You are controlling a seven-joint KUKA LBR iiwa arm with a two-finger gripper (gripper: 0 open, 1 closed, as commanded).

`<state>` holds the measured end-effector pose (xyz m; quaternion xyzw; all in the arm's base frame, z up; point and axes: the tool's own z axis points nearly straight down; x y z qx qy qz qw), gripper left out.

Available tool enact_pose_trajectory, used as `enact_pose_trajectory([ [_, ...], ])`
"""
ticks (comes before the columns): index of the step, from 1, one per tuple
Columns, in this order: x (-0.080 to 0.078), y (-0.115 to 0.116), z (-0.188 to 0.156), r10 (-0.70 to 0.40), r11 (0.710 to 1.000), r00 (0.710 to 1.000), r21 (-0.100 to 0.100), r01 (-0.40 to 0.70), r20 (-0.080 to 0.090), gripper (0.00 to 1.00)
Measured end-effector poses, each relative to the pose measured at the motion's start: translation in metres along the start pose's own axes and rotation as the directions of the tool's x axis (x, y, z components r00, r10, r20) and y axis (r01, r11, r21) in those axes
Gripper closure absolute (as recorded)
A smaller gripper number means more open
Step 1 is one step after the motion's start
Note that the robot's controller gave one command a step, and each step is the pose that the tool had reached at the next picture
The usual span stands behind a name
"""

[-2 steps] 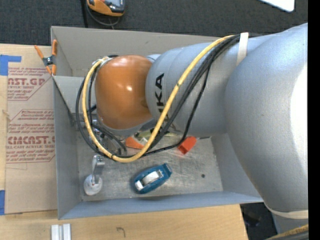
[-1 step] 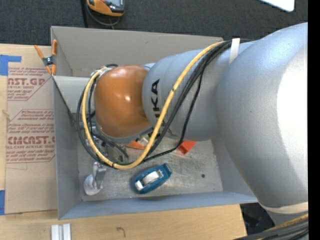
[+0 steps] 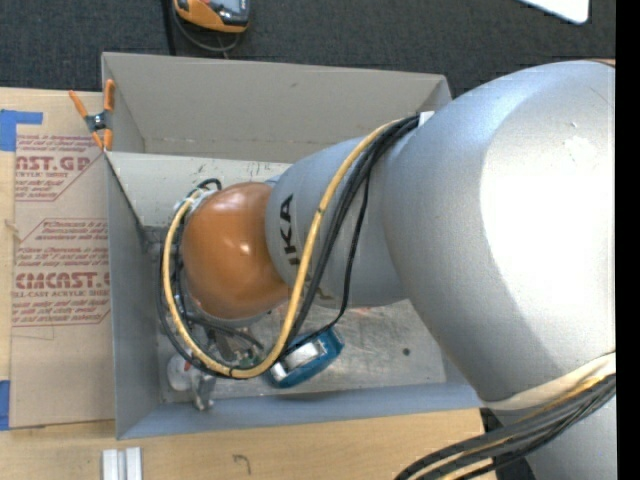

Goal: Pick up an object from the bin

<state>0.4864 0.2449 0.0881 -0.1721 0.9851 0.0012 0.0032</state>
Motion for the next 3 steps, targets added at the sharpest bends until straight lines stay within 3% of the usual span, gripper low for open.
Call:
enact_pose_trajectory([
  [1,-0.018,-0.005,0.016,-0.171,0.985,0.985,-0.002,0.171,0.000,1.00],
  [2,-0.018,-0.005,0.016,-0.171,0.985,0.985,-0.002,0.171,0.000,1.00],
  [3,0.008,-0.010,-0.136,-0.256,0.967,0.967,-0.001,0.256,-0.004,1.00],
])
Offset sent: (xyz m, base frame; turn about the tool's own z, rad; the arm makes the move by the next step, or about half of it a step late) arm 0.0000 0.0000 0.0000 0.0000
